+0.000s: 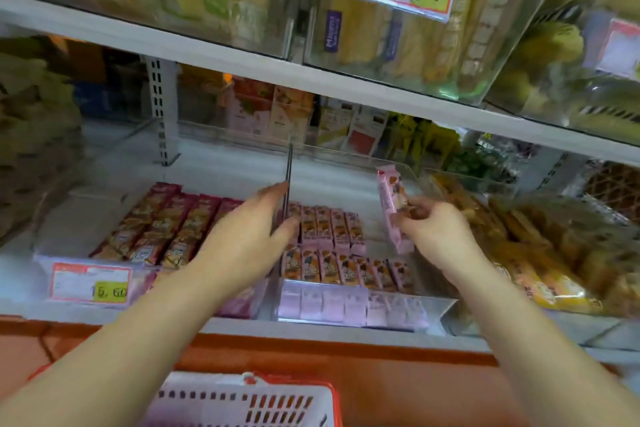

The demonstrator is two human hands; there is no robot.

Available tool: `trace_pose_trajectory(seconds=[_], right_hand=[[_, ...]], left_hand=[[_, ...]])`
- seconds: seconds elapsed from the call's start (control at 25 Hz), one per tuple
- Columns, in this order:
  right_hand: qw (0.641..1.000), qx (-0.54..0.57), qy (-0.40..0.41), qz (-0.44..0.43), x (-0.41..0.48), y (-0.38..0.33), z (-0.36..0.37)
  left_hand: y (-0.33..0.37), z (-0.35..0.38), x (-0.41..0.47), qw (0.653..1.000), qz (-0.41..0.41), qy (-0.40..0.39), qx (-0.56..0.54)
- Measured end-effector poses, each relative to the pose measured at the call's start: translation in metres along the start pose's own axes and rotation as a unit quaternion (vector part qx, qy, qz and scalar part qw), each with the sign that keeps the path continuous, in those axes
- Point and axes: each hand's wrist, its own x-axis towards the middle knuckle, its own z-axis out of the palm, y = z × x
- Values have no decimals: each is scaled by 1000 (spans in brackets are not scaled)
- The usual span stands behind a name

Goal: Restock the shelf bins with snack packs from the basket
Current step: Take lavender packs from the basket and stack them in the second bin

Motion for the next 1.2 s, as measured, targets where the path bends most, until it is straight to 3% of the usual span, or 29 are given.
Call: trace_pose_trajectory(seconds=[0.12,0.36,0.6,0.76,0.84,0.92,1.04,1.12,1.2], right_hand=[[989,-123,-47,65,60,20,35],[971,-198,-107,74,83,47,75],[977,-65,-160,122,76,55,71],[967,-154,-187,78,64,35,65],[983,-123,-131,34,50,17,55],[997,62,5,-49,5,0,42],[943,263,127,-160,-102,0,48],[951,277,73,-113,-166,28,83],[978,172,-117,1,-215,73,138]], left_hand=[[-20,18,4,996,-15,-42,-83],[-30,22,8,993,2,-48,-107],[-28,21,6,995,6,-37,-95],[-24,18,6,995,-10,-39,-92],[-19,12,3,993,-12,-7,-117],[-15,4,-14,986,10,82,-146],[-20,3,-72,962,52,213,-161],[-38,26,-125,965,10,203,-166],[-70,59,-180,977,-99,114,-154]])
